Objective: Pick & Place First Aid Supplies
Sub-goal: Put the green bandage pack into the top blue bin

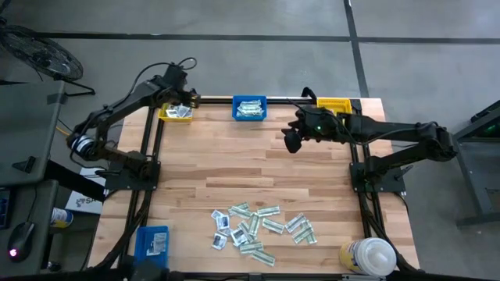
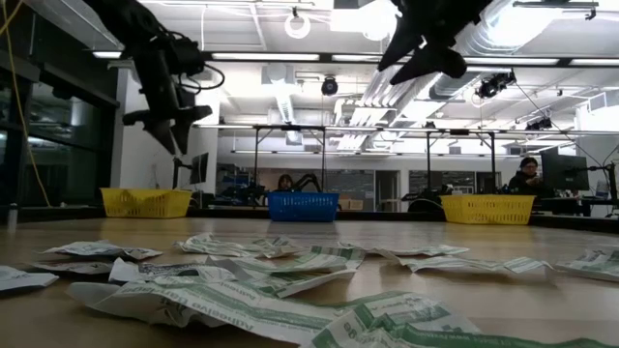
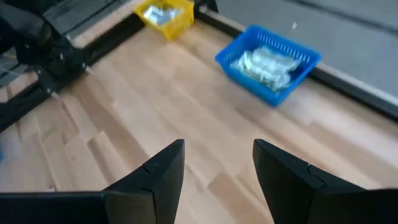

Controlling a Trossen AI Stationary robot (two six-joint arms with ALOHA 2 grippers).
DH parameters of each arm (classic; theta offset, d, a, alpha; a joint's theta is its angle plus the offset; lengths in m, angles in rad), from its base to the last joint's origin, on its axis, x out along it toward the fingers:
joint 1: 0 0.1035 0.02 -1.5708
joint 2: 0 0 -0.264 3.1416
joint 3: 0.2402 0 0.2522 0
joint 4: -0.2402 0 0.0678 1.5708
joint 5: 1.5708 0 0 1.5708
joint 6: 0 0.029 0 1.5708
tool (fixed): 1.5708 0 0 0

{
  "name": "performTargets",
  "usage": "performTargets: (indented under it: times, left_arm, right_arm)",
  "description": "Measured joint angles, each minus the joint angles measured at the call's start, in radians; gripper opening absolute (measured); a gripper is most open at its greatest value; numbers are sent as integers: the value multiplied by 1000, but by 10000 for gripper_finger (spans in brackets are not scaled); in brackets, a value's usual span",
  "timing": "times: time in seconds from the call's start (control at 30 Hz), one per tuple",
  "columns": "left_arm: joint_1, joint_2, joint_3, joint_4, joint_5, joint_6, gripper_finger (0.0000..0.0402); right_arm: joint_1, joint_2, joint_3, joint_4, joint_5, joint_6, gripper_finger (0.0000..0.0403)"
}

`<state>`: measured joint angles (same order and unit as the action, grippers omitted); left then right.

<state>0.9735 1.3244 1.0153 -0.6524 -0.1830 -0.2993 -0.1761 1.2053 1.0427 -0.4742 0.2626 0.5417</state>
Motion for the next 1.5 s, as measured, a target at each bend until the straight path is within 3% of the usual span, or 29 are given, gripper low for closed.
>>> performTargets:
  times: [0.27, 0.6, 0.83, 1.17, 1.5]
  left_arm:
    - [-90, -61, 0, -5, 187, 61, 122]
    - [-356, -144, 0, -1, 199, 34, 122]
    - [-598, -146, 0, 7, 124, -67, 122]
    - [-958, -121, -81, 208, -26, -245, 122]
    - [-1183, -13, -102, 259, -124, -427, 122]
  right_arm:
    - [40, 0, -82, -9, -92, 97, 185]
    - [175, 0, -167, -41, -182, 277, 185]
    - [300, 0, -261, -44, -217, 418, 185]
    - [509, 0, -382, -6, -216, 632, 185]
    - [686, 0, -463, 148, -204, 703, 185]
